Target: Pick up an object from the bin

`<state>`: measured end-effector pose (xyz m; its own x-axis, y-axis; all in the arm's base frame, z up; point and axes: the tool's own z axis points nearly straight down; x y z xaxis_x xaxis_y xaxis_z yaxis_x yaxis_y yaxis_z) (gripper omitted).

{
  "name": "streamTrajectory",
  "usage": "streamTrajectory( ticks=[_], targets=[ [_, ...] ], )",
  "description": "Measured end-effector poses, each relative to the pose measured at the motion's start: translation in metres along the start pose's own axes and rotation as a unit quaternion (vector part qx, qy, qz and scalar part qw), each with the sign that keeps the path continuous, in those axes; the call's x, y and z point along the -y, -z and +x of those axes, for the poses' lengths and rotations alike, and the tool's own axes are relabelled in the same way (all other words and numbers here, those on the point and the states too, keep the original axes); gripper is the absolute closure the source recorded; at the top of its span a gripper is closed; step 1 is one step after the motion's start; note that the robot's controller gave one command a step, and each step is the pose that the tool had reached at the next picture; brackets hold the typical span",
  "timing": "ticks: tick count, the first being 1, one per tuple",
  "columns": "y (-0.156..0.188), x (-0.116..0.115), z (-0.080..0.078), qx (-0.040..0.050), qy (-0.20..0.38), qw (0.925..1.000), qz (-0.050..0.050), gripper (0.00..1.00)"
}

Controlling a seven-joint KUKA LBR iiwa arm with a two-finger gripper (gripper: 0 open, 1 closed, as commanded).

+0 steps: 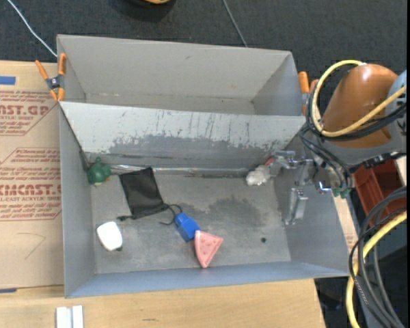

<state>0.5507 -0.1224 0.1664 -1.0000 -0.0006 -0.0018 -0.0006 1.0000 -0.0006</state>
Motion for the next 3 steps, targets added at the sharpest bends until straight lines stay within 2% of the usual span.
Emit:
streamTrajectory(
  ticks=[1, 2, 3],
  targets=[
    [-0.07, -0.082, 0.037, -0.0028, -0.082, 0.9966, -0.001, 0.0],
    [-0.095, -0.022, 0.065, 0.004, -0.083, 0.9966, 0.001, 0.0],
    [0.007, -0.108, 0.014, -0.0026, -0.055, 0.9985, -0.001, 0.0]
  ],
)
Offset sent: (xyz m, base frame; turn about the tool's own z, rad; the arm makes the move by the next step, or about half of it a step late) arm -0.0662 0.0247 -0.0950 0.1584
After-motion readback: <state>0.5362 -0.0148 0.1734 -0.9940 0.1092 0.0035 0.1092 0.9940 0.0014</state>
